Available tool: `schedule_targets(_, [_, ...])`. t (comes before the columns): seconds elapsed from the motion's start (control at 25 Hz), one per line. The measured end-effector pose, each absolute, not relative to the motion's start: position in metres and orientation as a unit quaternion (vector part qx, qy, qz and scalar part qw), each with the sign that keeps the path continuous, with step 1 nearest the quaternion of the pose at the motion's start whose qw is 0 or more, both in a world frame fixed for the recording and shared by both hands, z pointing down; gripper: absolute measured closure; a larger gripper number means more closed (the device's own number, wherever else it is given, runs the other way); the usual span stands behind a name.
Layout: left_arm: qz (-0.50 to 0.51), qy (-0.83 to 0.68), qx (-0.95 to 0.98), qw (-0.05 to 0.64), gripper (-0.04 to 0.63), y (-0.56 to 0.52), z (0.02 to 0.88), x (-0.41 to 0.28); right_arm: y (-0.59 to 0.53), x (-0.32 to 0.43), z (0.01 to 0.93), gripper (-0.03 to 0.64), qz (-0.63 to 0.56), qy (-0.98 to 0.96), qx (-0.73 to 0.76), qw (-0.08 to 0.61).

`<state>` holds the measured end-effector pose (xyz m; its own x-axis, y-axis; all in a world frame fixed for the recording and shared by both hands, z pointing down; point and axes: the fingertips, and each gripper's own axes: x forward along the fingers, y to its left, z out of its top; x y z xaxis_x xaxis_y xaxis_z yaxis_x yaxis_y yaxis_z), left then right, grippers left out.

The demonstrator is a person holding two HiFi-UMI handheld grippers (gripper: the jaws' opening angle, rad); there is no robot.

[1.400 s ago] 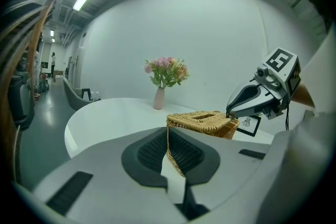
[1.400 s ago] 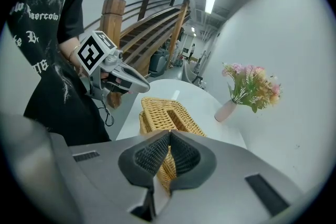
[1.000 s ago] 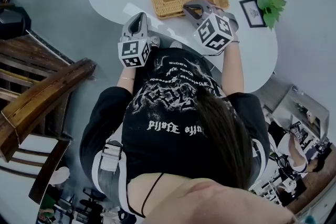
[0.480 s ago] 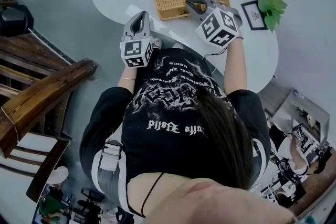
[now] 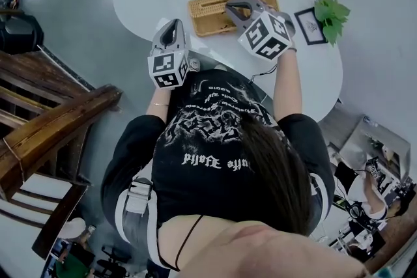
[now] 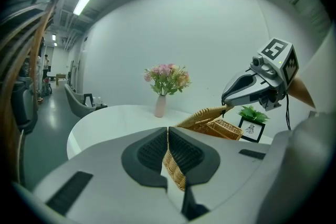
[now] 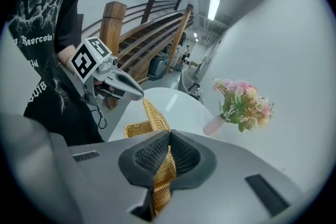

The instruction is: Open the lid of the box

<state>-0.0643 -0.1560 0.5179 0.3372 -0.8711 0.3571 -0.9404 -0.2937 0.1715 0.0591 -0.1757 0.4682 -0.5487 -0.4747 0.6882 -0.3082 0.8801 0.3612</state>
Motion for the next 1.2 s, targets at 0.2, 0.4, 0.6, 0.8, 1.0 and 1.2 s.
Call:
schedule_targets(0.2, [0.096,-0.573,0.794,0.182,0.569,-0.163,0.516,-0.065,-0.184,0.059,0.460,0.581,-0.099,-0.877,0.231,0.410])
schedule_targets(0.4, [0.088,-0.585,0.785,0.183,0.569,-0.169,0.512,-0.070,-0.189,0.058,0.456,0.581,-0.090,-0.884,0.232,0.396])
schedule_targets(0.6, [0.086,-0.588,0.783,0.184,0.569,-0.172,0.509,-0.069,-0.194,0.060,0.452,0.581,-0.079,-0.892,0.233,0.380])
schedule_targets(0.8, [0.084,-0.591,0.780,0.186,0.569,-0.177,0.507,-0.069,-0.204,0.059,0.447,0.581,-0.089,-0.891,0.236,0.377])
schedule_targets(1.0, [0.079,-0.594,0.779,0.184,0.569,-0.181,0.503,-0.069,-0.216,0.056,0.440,0.581,-0.109,-0.887,0.240,0.379])
schedule_targets(1.2, [0.061,-0.602,0.769,0.207,0.569,-0.185,0.503,-0.073,-0.225,0.055,0.438,0.581,-0.114,-0.887,0.229,0.384])
